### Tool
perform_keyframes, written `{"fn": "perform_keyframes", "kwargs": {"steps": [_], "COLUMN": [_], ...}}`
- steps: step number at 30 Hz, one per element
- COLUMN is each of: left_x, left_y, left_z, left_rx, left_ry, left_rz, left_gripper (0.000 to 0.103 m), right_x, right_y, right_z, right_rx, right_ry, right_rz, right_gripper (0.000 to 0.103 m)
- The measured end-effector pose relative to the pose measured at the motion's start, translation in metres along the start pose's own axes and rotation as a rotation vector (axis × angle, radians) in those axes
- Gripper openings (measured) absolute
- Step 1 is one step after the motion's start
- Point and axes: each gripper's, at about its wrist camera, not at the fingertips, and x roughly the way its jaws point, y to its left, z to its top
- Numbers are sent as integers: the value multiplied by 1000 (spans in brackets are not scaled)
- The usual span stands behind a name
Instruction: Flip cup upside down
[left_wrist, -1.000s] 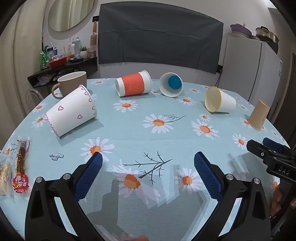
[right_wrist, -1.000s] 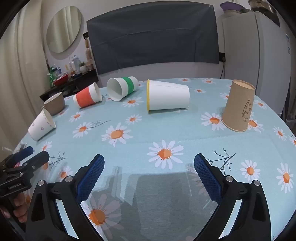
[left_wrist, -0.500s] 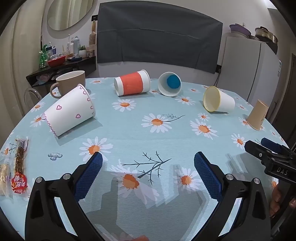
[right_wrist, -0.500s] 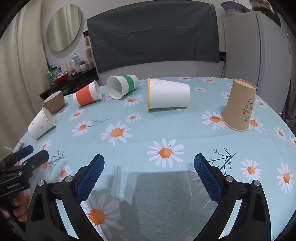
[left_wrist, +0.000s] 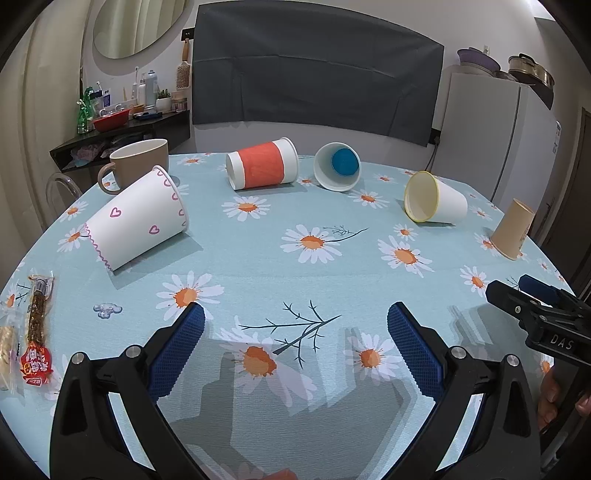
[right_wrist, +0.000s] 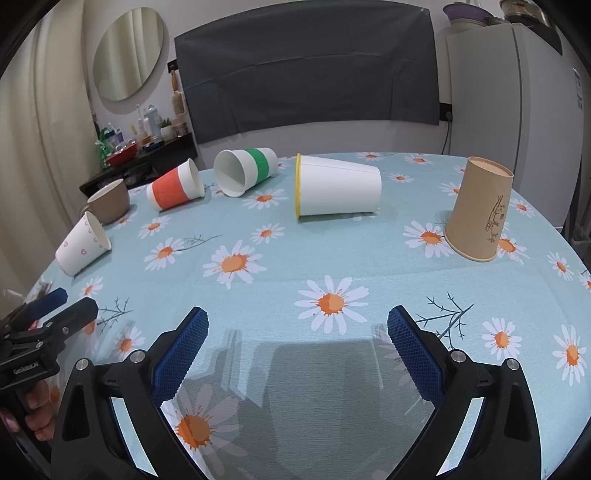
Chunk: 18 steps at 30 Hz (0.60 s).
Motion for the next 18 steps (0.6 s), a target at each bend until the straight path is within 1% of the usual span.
{"fn": "perform_keyframes", "kwargs": {"steps": [8,18], "left_x": [0,-1], "left_y": [-3,-1], "left_z": [0,0], "left_rx": [17,7], "left_ry": [2,3], "left_rz": [4,-2], "left_gripper": [97,97], "right_x": [3,3], "right_y": [0,0], "right_z": [-1,-1], "right_rx": [0,0], "right_ry": [11,14], "right_rz": [4,5], "right_gripper": [94,94]}}
